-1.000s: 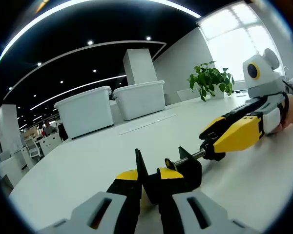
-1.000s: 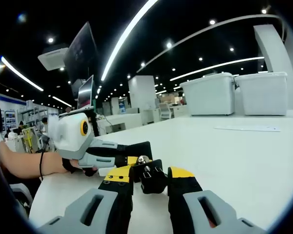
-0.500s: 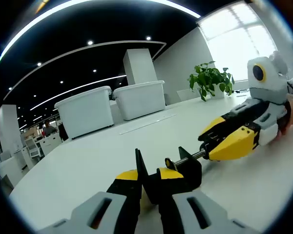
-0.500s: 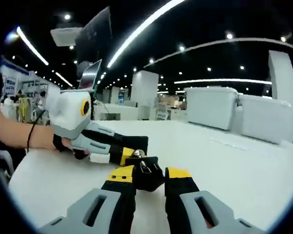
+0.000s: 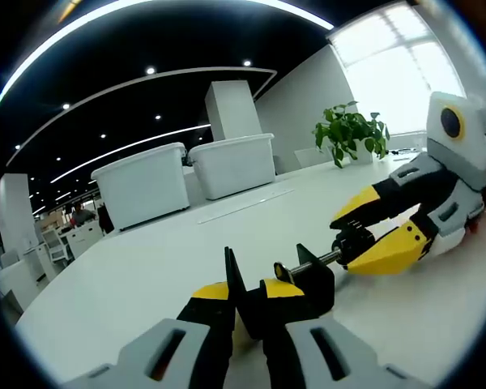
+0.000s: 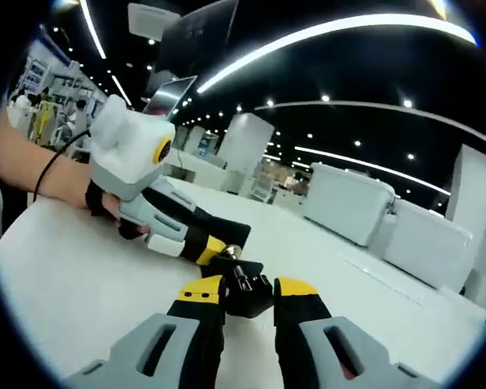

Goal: Clamp the fixed fixture on the desktop, loosen the retaining clip, secure it to the edge of the desk, and tighten the retaining clip.

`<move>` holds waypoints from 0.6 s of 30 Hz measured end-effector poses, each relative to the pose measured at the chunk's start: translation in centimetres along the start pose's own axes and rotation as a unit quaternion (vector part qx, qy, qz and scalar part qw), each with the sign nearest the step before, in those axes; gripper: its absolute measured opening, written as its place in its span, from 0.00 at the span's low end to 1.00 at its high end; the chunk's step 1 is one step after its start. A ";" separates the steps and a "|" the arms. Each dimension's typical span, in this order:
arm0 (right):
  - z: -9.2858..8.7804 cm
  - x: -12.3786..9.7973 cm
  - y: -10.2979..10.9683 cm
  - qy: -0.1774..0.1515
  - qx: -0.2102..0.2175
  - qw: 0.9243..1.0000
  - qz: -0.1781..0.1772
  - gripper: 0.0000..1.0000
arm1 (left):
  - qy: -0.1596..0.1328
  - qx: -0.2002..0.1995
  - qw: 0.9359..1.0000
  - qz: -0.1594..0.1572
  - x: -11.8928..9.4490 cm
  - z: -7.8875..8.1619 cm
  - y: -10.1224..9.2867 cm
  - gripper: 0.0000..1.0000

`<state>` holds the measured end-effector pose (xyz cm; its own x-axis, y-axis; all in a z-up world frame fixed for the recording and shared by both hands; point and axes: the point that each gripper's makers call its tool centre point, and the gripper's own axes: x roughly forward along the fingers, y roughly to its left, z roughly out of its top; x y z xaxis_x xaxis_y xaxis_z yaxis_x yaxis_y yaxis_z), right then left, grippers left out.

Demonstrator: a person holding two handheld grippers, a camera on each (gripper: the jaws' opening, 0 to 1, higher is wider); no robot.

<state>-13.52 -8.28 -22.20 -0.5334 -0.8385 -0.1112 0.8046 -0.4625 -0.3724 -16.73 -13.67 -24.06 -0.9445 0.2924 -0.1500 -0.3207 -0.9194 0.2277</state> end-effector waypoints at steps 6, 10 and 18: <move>0.4 -0.3 -0.3 -0.015 0.086 0.996 0.008 0.36 | 0.000 0.000 1.000 -0.001 -0.1 0.0 -0.1 0.12; 0.3 -0.6 -0.8 -0.015 0.143 0.989 0.015 0.34 | 0.000 0.000 1.000 -0.001 0.1 0.0 0.1 0.12; -0.1 -0.5 -1.8 -0.017 0.205 0.979 0.019 0.29 | -0.001 0.002 1.000 -0.001 0.2 0.0 0.1 0.12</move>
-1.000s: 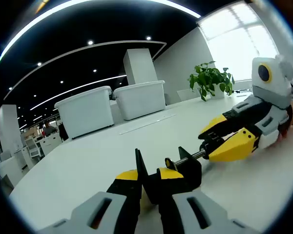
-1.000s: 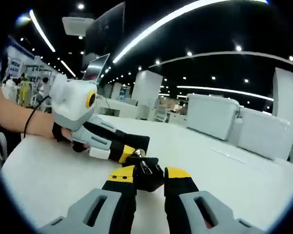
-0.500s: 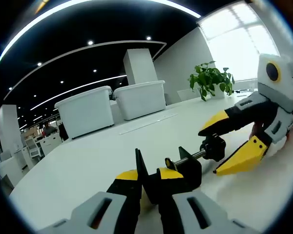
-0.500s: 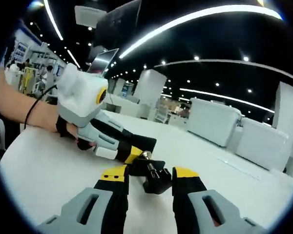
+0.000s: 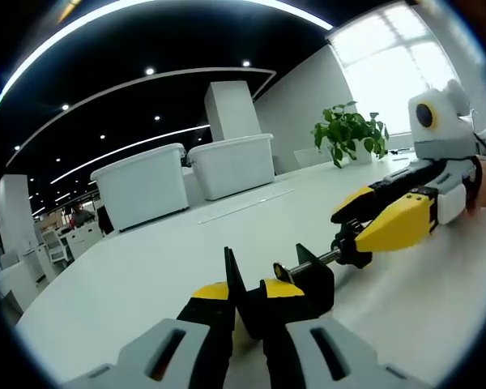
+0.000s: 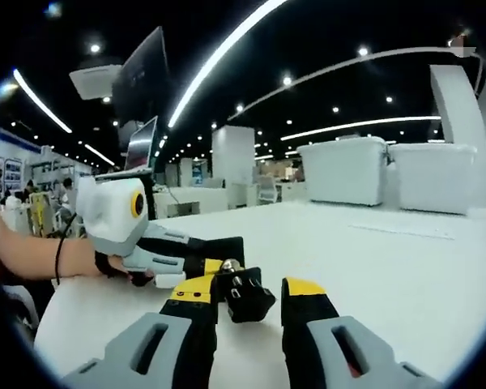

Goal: Clamp the fixed fixture on the desktop, loosen the retaining clip, secure it to the edge of the desk, and tighten the retaining clip.

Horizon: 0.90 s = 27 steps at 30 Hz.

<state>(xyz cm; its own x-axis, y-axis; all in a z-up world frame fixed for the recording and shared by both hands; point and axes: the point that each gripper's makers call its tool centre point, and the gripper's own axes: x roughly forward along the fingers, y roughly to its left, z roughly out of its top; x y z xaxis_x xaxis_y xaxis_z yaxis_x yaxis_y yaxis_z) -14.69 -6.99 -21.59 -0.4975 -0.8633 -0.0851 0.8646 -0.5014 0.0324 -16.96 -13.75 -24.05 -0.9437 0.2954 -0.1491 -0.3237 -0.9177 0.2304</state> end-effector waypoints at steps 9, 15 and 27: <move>-1.6 0.6 0.3 0.035 -0.017 0.999 0.008 0.25 | -0.001 0.000 1.000 -0.001 -0.2 0.0 -0.2 0.12; -1.5 0.6 0.5 0.030 -0.072 0.997 0.004 0.25 | -0.001 0.000 1.000 -0.001 -0.1 0.0 -0.1 0.12; -1.7 0.7 0.9 0.033 -0.179 0.983 -0.019 0.24 | 0.000 0.000 1.000 0.000 -0.2 0.0 -0.2 0.12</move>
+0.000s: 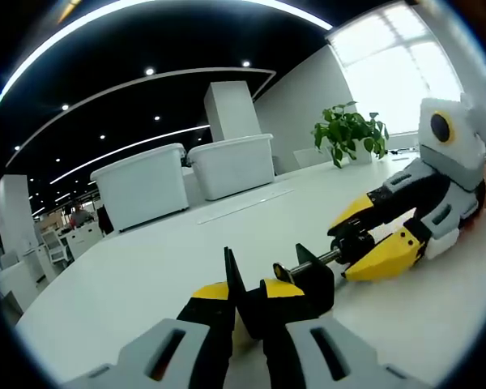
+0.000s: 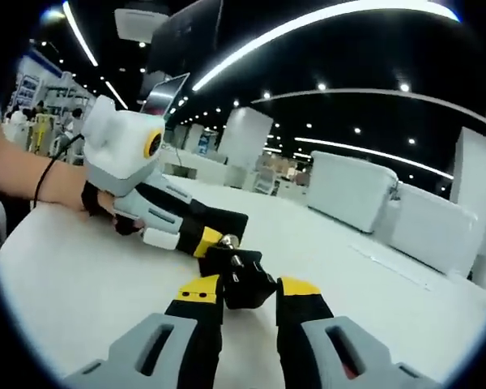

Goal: Clamp the fixed fixture on the desktop, loosen the retaining clip, secure it to the edge of the desk, and tighten the retaining clip.

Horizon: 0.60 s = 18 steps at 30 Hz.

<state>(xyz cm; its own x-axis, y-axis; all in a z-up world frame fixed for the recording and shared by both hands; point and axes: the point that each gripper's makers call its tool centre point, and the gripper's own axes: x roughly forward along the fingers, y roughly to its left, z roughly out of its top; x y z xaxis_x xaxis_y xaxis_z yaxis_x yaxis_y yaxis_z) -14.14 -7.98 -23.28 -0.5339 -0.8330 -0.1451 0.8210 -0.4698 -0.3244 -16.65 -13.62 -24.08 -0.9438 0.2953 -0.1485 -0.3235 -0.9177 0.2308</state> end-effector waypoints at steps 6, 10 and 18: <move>0.4 -0.5 -0.3 -0.016 0.141 0.990 0.023 0.26 | 0.000 0.000 1.000 -0.001 0.0 0.0 -0.1 0.12; 0.8 -0.8 -1.3 -0.027 0.275 0.960 0.038 0.30 | 0.000 0.000 1.000 -0.001 0.0 0.0 0.0 0.12; 1.2 -0.4 -1.4 -0.038 0.314 0.946 0.068 0.26 | -0.001 0.000 1.000 -0.002 0.0 0.0 -0.1 0.12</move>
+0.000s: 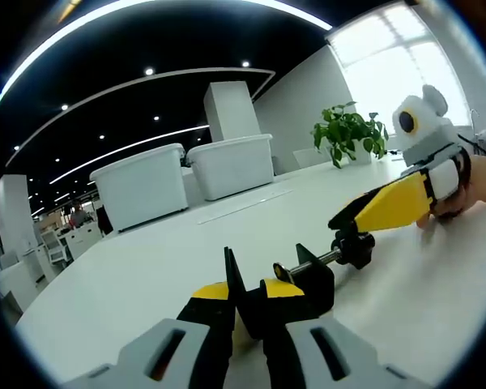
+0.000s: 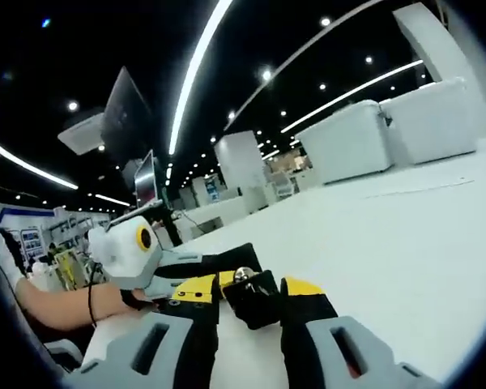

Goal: Clamp the fixed fixture on the desktop, loosen the retaining clip, secure it to the edge of the desk, and tighten the retaining clip.

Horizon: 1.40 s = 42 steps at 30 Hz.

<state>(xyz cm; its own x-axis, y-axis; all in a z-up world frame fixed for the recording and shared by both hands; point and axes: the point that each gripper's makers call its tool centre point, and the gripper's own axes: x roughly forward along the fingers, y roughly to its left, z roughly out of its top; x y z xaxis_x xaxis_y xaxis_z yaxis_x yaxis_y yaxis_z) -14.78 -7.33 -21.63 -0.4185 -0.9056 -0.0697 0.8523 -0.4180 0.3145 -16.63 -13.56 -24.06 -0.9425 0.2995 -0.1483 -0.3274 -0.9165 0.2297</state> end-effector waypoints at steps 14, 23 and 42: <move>-0.5 0.0 0.0 0.006 -0.100 0.995 -0.021 0.21 | 0.000 0.000 1.000 0.000 0.1 0.0 0.1 0.12; -0.3 0.3 0.9 -0.002 -0.273 0.961 -0.048 0.21 | 0.001 0.001 1.000 0.002 0.1 0.0 0.1 0.12; -0.6 -0.2 -0.8 0.013 -0.094 0.994 -0.049 0.25 | 0.001 -0.002 1.000 0.000 0.0 0.0 0.0 0.13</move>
<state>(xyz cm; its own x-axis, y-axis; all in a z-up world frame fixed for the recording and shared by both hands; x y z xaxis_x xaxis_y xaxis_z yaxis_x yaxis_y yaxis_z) -15.24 -6.88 -22.42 -0.4956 -0.8607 -0.1162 0.8528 -0.5076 0.1225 -16.62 -13.57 -24.03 -0.9425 0.2990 -0.1494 -0.3269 -0.9178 0.2253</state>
